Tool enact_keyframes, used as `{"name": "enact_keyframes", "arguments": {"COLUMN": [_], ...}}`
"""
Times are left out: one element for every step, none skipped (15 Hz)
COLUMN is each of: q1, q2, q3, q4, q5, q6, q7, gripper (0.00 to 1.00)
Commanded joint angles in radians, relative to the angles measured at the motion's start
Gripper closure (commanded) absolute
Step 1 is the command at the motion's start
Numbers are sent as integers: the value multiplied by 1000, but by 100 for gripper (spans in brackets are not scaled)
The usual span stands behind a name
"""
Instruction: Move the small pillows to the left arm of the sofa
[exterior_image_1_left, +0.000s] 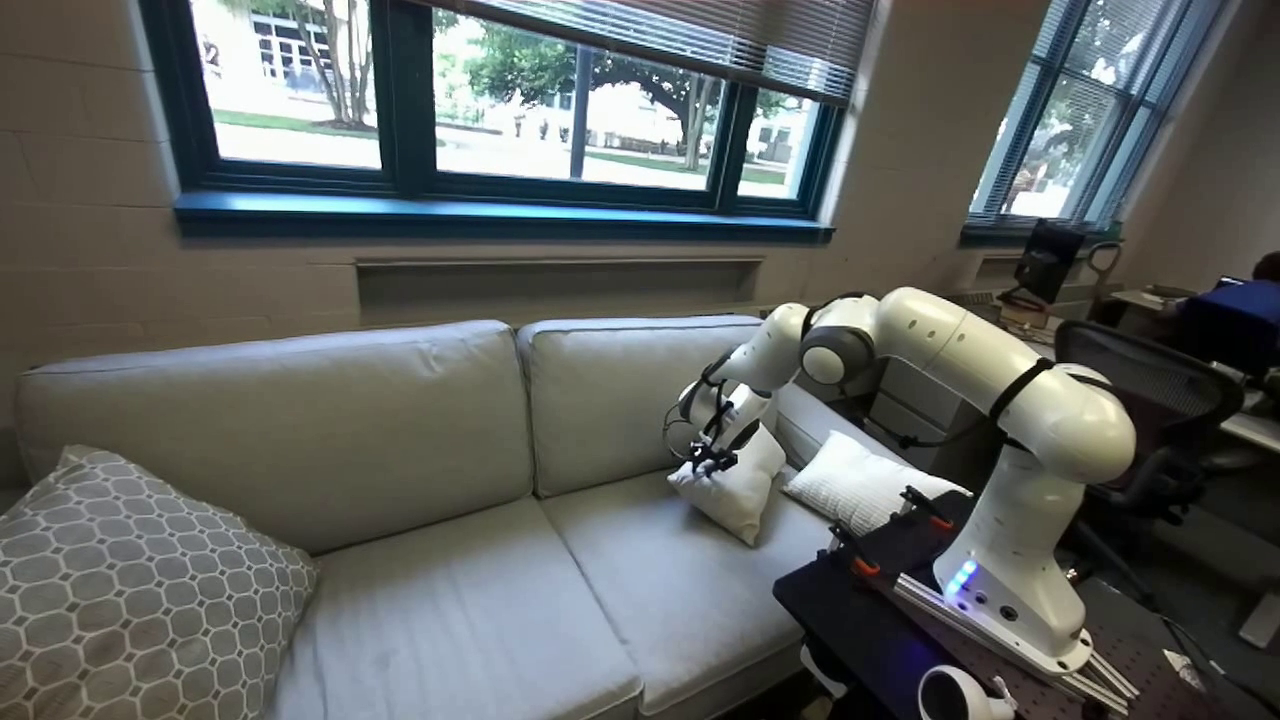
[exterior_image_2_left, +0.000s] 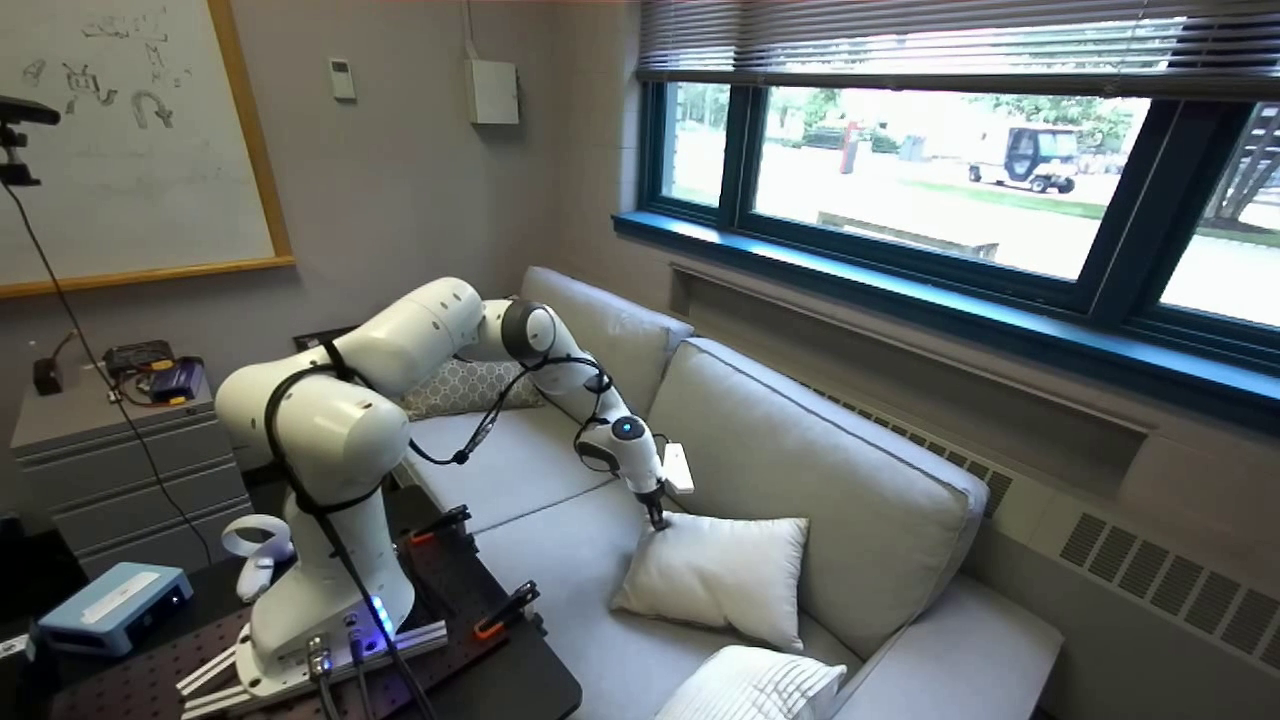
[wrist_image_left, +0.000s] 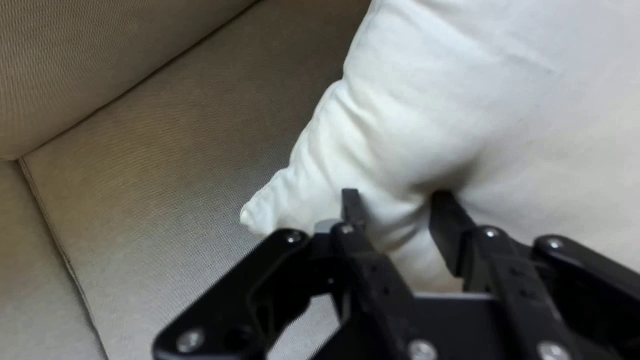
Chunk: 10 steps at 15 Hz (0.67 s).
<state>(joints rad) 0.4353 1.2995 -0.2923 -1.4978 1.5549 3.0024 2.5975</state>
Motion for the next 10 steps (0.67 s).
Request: {"name": "enact_keyframes", "arguments": {"q1": [-12, -12, -11, 0, 12, 24, 40, 54, 67, 80], "q2": [15, 20, 22, 24, 26, 27, 26, 28, 29, 31], "q3": [-19, -24, -28, -34, -43, -50, -57, -64, -72, -80], "q4": [18, 20, 20, 30, 33, 42, 45, 55, 60, 64], "q5": [2, -14, -20, -32, -40, -48, -53, -56, -54, -54], "q6": [-30, -49, -69, -84, -95, -106, -109, -110, -117, -125], "q7": [0, 0, 0, 3, 4, 5, 5, 7, 7, 7], "gripper": [89, 95, 99, 61, 67, 67, 62, 56, 47, 40]}}
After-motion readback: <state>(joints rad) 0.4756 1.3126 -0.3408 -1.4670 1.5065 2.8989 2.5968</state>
